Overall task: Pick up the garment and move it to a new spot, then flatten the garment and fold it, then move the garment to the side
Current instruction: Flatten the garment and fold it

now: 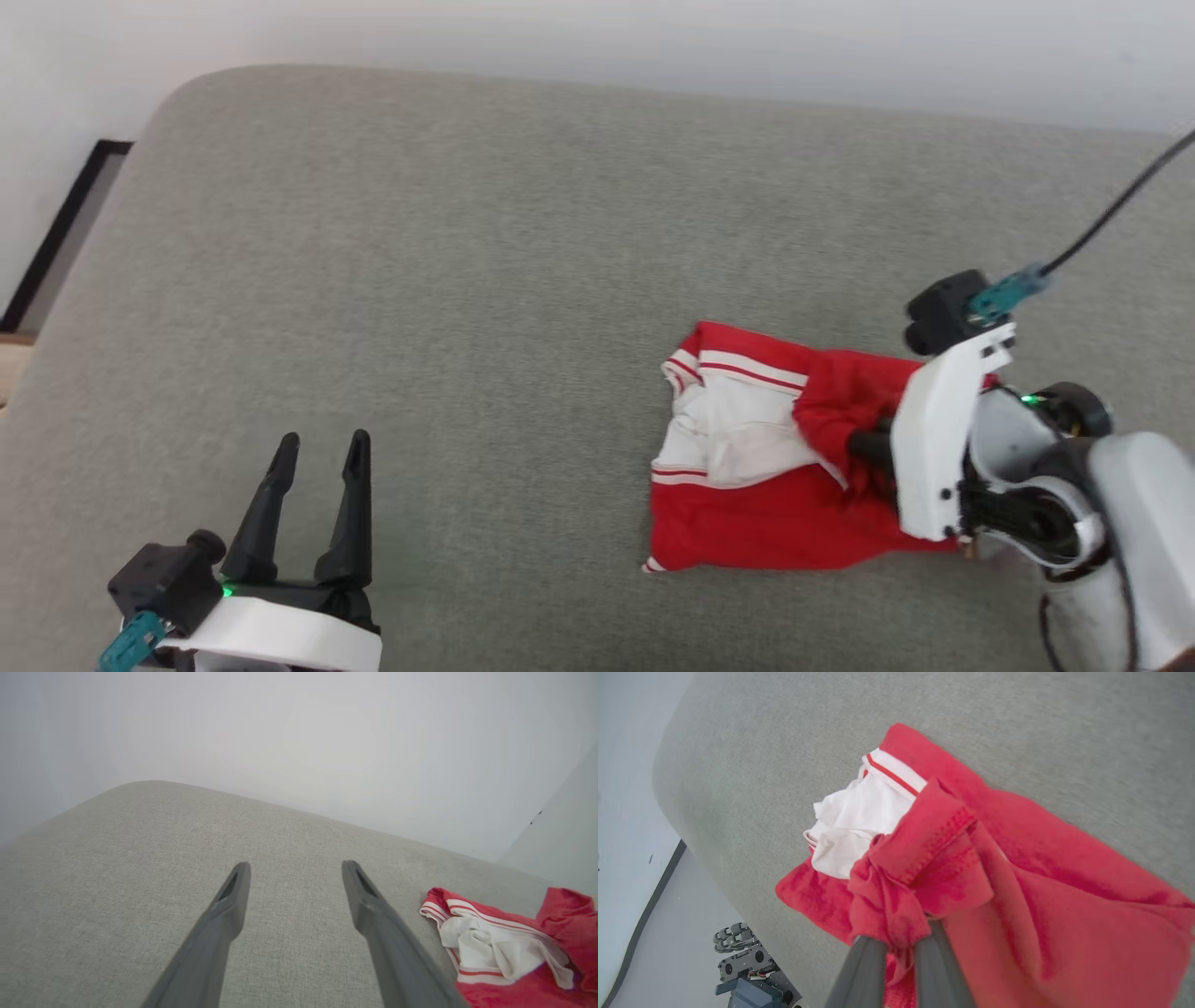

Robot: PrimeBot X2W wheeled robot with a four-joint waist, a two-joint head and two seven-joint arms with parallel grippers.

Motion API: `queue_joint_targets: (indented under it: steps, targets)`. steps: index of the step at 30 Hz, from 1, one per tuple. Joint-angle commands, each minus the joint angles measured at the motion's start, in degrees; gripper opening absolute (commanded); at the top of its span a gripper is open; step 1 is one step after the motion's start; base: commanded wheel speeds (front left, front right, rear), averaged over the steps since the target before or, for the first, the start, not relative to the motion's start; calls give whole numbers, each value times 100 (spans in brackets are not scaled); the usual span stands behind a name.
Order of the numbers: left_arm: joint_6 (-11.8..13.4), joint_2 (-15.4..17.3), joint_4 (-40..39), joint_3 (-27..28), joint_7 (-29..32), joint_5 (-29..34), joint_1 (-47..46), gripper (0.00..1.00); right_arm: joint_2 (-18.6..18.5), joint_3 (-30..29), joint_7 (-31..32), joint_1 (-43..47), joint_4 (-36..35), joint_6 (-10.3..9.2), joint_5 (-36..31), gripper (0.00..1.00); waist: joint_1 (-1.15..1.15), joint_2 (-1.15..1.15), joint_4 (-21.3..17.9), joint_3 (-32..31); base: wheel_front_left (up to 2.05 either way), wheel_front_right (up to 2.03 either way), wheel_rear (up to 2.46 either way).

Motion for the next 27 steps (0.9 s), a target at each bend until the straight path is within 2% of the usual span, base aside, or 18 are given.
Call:
queue_joint_targets:
  steps: [1, 10, 11, 12, 13, 19, 27]
  targets:
    - [-17, 1, 15, -25, -27, -22, -98, 100, 42, 113, -111, -86, 91, 1, -21, 0, 0, 0, 169, -12, 0, 0, 0]
    - [-17, -36, 54, -111, -27, -91, -206, 100, 184, 812, -596, -453, 813, 1, 26, 0, 0, 0, 501, 26, 0, 0, 0]
    - [-17, -32, 62, -113, -27, -95, -204, 100, 168, 865, -646, -510, 886, 1, 5, 13, 0, 0, 514, 30, 0, 0, 0]
    - [-17, -40, 60, -110, -27, -112, -206, 100, 160, 920, -719, -566, 926, 1, -16, 41, 0, 0, 522, 35, 0, 0, 0]
    - [-17, -44, 53, -99, -27, -132, -204, 100, 165, 963, -774, -607, 974, 1, 8, 100, 0, 0, 521, 37, 0, 0, 0]
    - [-18, -3, 35, 18, -27, -116, -101, 100, 100, 1019, -955, -742, 878, 1, 297, 100, 0, 0, 358, -21, 0, 0, 0]
    - [-18, 82, -63, 224, -27, -98, 50, 100, -116, 434, -1357, -417, 253, 1, 483, 100, 0, 0, -98, -170, 0, 0, 0]
